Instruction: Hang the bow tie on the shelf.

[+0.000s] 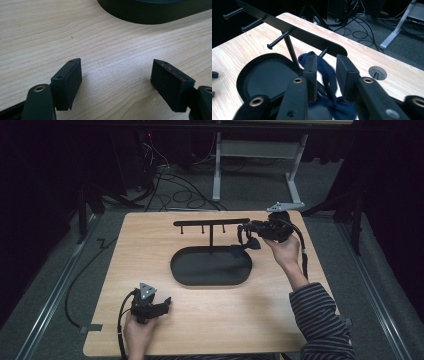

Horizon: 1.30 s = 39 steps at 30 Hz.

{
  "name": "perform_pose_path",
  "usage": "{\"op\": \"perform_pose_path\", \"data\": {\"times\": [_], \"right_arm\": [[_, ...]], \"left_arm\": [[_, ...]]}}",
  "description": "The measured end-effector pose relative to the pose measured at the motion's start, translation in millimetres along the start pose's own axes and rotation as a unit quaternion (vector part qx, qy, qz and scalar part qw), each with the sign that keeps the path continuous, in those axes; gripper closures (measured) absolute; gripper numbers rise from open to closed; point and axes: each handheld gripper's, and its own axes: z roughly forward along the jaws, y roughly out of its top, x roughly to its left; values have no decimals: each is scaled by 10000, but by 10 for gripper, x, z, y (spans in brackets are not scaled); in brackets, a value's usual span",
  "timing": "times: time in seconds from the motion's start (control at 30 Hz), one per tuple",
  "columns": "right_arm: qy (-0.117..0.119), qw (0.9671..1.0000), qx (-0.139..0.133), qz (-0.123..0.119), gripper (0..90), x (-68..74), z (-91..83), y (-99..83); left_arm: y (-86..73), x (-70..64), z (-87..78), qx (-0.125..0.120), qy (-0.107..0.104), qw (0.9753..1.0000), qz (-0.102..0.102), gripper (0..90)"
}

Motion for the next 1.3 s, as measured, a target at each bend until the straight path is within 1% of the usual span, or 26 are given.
{"op": "perform_pose_path", "data": {"times": [0.17,0.23,0.3,0.53,0.87,0.97,1.03,1.17,1.3], "right_arm": [[18,9999,-104,19,642,-10,-97,-23],[-16,9998,-154,80,604,-26,-142,-41],[-43,9997,-204,126,587,-50,-175,-56],[-54,9993,-247,266,549,-107,-274,-123],[-8,9991,-301,310,536,-147,-427,-262],[25,9988,-324,368,534,-174,-468,-306],[73,9987,-272,423,524,-187,-484,-337],[3,9991,-169,377,506,-183,-525,-385],[-45,9991,-231,349,511,-169,-594,-421]], "left_arm": [[0,0,0,0,0,10000,1,255],[0,0,0,0,1,10000,0,255],[0,0,0,0,0,10000,1,255],[0,0,0,-1,0,10000,0,255],[0,0,0,1,3,10000,2,256],[0,0,0,1,4,10000,2,256],[0,0,0,1,3,10000,1,256],[0,0,0,0,3,10000,0,256],[0,0,0,2,4,10000,3,256]]}}
